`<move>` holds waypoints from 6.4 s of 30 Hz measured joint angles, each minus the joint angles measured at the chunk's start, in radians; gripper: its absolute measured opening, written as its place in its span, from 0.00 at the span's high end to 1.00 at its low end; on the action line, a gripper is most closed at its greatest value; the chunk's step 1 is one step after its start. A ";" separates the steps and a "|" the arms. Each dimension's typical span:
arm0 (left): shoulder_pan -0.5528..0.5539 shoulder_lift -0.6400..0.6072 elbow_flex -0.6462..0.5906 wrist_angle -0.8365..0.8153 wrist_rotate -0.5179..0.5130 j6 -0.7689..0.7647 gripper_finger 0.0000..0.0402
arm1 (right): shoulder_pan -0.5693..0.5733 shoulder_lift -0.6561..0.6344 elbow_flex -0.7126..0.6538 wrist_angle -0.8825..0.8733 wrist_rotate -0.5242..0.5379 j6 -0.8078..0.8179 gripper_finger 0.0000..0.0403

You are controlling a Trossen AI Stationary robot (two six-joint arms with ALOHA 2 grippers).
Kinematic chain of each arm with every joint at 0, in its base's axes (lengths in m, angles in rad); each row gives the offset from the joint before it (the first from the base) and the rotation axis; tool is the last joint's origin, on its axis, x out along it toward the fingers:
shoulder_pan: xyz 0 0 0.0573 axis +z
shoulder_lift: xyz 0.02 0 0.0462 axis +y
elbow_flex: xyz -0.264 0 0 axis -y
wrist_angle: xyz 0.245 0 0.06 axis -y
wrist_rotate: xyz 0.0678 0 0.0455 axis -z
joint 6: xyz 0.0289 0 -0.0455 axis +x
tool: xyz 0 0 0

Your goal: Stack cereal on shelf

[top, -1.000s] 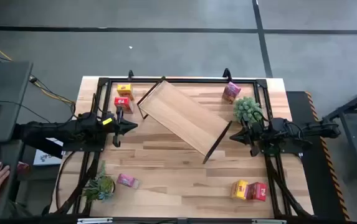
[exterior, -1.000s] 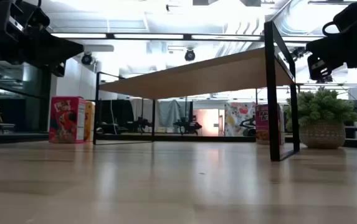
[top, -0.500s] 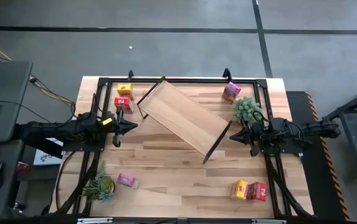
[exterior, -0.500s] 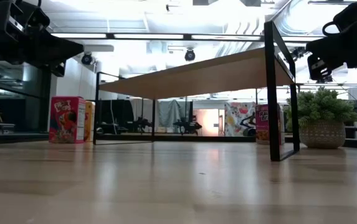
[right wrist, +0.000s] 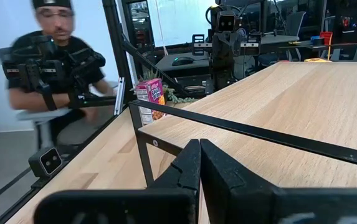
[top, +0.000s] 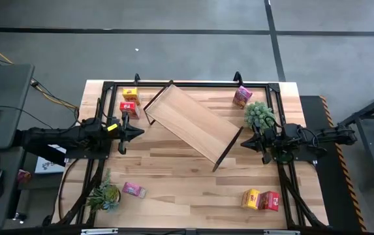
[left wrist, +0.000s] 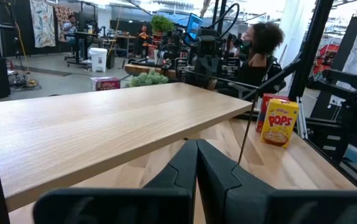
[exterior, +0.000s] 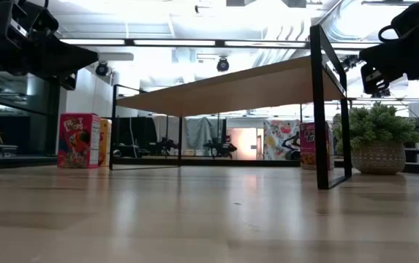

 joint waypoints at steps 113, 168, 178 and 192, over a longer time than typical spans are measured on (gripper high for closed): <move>-0.001 0.000 0.000 -0.003 -0.001 0.000 1.00 | 0.000 0.000 0.000 0.000 0.033 -0.026 1.00; 0.540 1.146 1.095 -1.352 -0.227 0.716 0.35 | 0.000 0.000 0.000 -0.003 0.046 -0.018 1.00; 0.546 1.146 0.965 -1.208 -0.279 0.792 0.35 | 0.000 0.000 0.000 -0.003 0.046 -0.018 1.00; 0.650 1.174 0.964 -1.222 -0.210 0.764 0.35 | 0.000 0.000 0.000 -0.003 0.046 -0.018 1.00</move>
